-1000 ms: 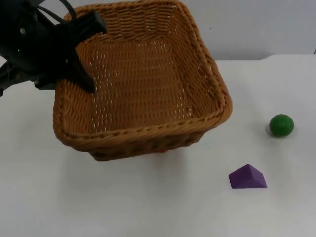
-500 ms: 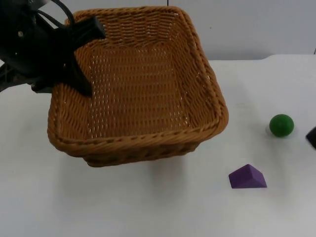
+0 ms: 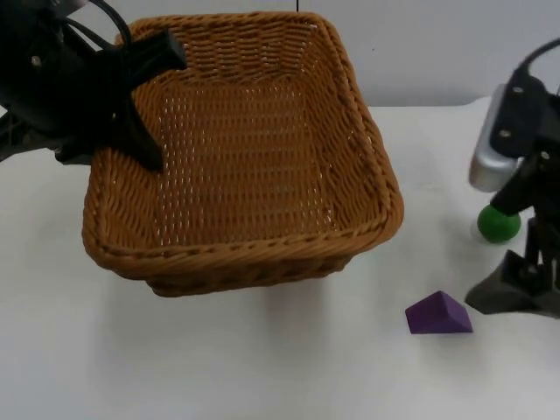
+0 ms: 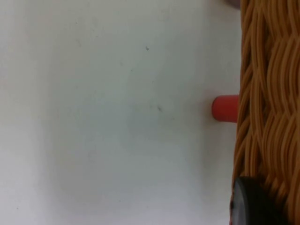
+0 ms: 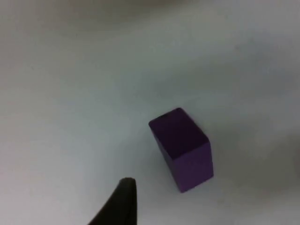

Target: Pick up the basket with the left hand and place the triangular block into the basket with the right hand.

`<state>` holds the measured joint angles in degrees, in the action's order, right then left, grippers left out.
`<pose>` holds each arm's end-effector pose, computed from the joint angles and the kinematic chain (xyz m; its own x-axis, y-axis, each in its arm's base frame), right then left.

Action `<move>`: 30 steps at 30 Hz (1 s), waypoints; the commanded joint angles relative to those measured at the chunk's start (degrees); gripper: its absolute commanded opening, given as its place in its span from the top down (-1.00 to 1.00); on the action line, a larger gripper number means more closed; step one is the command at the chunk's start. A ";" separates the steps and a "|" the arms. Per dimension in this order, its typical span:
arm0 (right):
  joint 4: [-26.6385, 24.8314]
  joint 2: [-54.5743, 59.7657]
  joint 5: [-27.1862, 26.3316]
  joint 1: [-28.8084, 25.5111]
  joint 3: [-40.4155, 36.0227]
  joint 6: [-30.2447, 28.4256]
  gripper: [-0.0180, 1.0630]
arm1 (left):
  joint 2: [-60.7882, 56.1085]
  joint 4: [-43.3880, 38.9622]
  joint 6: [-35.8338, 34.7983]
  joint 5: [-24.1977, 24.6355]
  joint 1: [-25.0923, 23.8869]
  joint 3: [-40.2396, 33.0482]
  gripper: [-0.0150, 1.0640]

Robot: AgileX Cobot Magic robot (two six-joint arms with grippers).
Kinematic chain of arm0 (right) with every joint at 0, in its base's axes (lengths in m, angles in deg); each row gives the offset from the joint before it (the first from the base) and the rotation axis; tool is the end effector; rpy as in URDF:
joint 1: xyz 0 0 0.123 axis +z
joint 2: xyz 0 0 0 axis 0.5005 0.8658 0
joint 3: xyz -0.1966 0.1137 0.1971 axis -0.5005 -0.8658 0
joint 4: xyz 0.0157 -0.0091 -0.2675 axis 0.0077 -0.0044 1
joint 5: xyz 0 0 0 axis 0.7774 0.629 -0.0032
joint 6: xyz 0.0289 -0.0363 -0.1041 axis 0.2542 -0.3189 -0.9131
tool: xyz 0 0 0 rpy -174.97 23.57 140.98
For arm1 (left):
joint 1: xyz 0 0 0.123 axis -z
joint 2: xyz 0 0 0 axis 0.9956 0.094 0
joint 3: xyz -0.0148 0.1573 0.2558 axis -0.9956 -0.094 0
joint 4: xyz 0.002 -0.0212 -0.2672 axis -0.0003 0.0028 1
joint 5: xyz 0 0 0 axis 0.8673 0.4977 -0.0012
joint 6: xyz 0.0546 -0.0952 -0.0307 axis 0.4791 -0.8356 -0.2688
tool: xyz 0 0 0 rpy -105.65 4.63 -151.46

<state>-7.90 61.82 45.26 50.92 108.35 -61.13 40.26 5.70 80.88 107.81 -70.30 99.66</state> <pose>0.2969 0.1342 0.1459 -0.2880 -0.8523 -0.4367 -0.8845 0.4115 -0.2197 0.3215 -0.1146 0.2075 -0.9139 -0.2638 -0.3084 -0.1008 0.8837 -0.4571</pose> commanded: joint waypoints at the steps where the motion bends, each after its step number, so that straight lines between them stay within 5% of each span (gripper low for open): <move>1: 0.44 1.23 -0.53 0.47 0.97 -1.73 -0.96 | -0.95 0.43 0.56 -0.82 0.34 -0.08 0.97; 13: 7.42 14.17 11.31 0.32 12.53 -1.64 -0.96 | -0.95 0.65 0.96 -0.82 0.34 -0.08 0.97; 30: 9.29 23.22 14.29 0.45 18.72 -0.65 -0.96 | -0.95 0.88 0.96 -0.03 0.34 -0.08 0.97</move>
<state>1.26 84.95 58.85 51.03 126.73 -61.77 40.26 5.59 81.87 108.25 -70.30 99.66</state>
